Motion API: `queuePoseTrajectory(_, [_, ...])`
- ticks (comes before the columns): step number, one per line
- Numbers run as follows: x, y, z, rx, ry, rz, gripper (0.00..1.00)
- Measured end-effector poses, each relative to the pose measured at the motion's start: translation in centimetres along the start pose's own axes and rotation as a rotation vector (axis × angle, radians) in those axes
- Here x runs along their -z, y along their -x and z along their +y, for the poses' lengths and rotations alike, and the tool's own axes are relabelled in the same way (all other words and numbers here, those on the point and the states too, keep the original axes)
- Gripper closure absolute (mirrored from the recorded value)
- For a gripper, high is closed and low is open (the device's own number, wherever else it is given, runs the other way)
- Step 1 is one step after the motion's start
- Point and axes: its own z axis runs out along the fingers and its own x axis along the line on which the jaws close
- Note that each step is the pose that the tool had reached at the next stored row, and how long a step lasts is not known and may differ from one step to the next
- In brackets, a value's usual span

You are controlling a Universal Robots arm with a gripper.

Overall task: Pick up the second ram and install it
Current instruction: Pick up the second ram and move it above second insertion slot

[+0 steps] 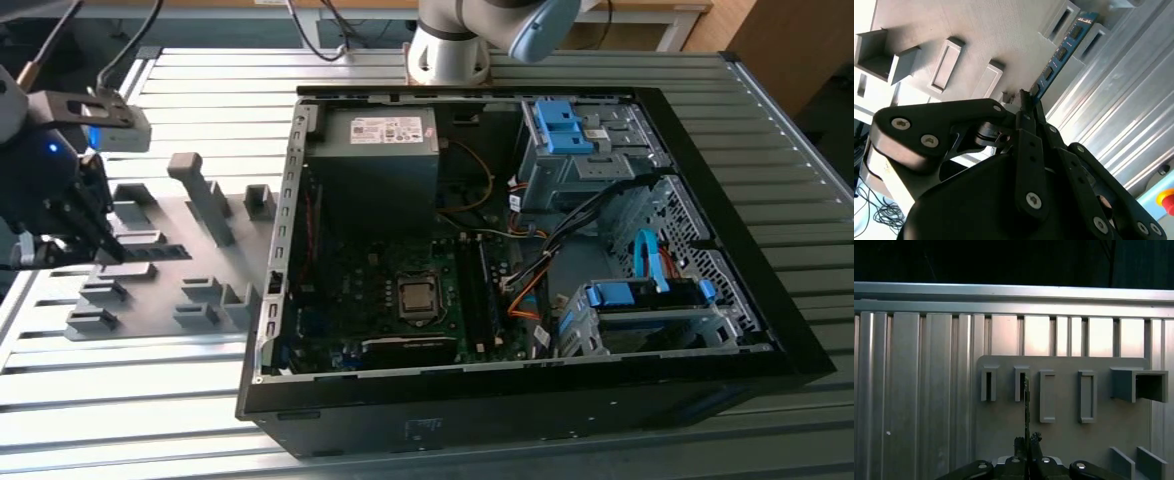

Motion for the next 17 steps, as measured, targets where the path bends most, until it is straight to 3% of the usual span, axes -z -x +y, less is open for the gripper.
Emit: queuePoseTrajectory(17, [7.63,0.29,0.01,0.0,-0.0001,0.0037,0.86])
